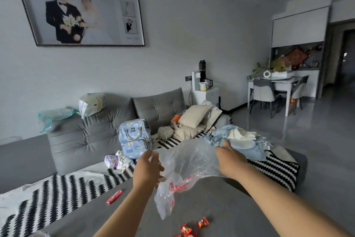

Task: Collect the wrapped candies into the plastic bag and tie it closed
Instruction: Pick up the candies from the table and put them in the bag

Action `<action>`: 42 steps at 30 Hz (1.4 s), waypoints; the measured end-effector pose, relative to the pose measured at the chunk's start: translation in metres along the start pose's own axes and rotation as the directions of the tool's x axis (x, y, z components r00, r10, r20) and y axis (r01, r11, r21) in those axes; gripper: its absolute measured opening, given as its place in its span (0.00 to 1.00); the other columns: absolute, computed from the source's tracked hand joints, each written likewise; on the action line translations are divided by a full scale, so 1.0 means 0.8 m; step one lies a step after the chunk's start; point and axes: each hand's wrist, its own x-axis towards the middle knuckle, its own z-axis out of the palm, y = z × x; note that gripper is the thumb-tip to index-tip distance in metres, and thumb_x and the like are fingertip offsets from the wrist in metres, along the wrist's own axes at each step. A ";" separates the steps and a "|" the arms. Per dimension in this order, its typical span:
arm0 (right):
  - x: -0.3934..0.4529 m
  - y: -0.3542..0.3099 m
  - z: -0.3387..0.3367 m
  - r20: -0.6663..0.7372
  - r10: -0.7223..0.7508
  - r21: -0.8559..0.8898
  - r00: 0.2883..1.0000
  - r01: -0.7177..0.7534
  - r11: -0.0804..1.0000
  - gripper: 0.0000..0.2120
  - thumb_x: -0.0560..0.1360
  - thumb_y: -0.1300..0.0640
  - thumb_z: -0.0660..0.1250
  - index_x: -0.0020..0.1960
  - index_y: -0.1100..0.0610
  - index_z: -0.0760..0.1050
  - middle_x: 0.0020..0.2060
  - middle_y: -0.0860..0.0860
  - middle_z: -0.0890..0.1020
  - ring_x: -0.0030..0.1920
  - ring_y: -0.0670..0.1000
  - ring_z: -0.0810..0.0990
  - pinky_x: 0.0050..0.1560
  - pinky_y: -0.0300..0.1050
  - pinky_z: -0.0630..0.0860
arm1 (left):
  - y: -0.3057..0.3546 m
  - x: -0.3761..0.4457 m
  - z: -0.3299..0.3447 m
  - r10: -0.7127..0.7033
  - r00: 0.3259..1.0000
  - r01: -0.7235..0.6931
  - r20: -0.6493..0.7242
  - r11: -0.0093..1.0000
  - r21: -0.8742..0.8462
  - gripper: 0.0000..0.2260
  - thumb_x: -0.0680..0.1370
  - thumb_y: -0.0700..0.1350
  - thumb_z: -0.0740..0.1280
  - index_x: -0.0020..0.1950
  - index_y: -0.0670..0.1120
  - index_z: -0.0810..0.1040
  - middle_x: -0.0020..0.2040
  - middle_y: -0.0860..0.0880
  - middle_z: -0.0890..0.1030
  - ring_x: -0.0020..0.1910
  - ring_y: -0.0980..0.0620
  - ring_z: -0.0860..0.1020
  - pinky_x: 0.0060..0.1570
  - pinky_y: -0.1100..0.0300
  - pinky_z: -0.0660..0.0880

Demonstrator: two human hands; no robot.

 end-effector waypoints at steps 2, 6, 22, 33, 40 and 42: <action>-0.045 -0.012 -0.007 -0.014 0.011 0.007 1.000 -0.011 1.000 0.11 0.74 0.64 0.62 0.56 0.60 0.71 0.62 0.56 0.67 0.53 0.59 0.77 0.43 0.51 0.73 | -0.001 -0.033 -0.020 0.006 1.000 -0.006 -0.016 1.000 0.015 0.14 0.79 0.48 0.59 0.60 0.44 0.76 0.32 0.46 0.78 0.23 0.49 0.74 0.32 0.55 0.74; -0.139 -0.041 -0.011 -0.072 0.035 -0.023 0.997 -0.037 0.999 0.09 0.74 0.60 0.64 0.54 0.60 0.73 0.59 0.56 0.71 0.53 0.59 0.77 0.41 0.48 0.70 | -0.008 -0.108 -0.066 0.048 0.999 -0.045 -0.008 0.979 0.198 0.16 0.76 0.51 0.63 0.60 0.45 0.78 0.43 0.46 0.82 0.40 0.46 0.78 0.42 0.56 0.72; -0.373 -0.098 0.042 0.046 0.068 -0.269 0.997 -0.053 0.962 0.15 0.74 0.59 0.65 0.60 0.56 0.72 0.61 0.54 0.71 0.60 0.55 0.75 0.56 0.49 0.73 | -0.090 -0.288 -0.233 -0.455 0.844 -0.014 0.282 0.509 0.861 0.15 0.72 0.45 0.67 0.58 0.41 0.78 0.49 0.46 0.81 0.42 0.47 0.81 0.42 0.58 0.79; -0.400 -0.146 0.087 -0.109 -0.281 -0.220 0.954 0.252 0.942 0.15 0.72 0.65 0.61 0.57 0.56 0.75 0.61 0.54 0.69 0.64 0.58 0.65 0.67 0.51 0.59 | -0.091 -0.336 -0.217 -0.634 0.699 0.598 0.329 0.772 0.216 0.15 0.78 0.31 0.53 0.33 0.37 0.71 0.35 0.42 0.77 0.32 0.49 0.74 0.37 0.59 0.75; -0.389 -0.159 0.139 0.190 -0.333 0.037 0.924 0.332 0.942 0.11 0.74 0.50 0.61 0.55 0.45 0.76 0.64 0.50 0.74 0.66 0.58 0.70 0.67 0.54 0.65 | -0.095 -0.343 -0.206 -0.598 0.762 0.621 0.249 0.783 -0.019 0.08 0.73 0.38 0.60 0.35 0.39 0.75 0.27 0.47 0.66 0.21 0.53 0.58 0.29 0.65 0.65; -0.382 -0.154 0.149 0.302 -0.256 -0.009 0.918 0.271 0.962 0.18 0.70 0.39 0.61 0.59 0.41 0.71 0.68 0.47 0.68 0.69 0.60 0.63 0.70 0.64 0.54 | -0.095 -0.341 -0.211 -0.611 0.745 0.647 0.267 0.759 -0.069 0.08 0.71 0.42 0.66 0.35 0.40 0.74 0.27 0.48 0.63 0.24 0.52 0.57 0.29 0.66 0.61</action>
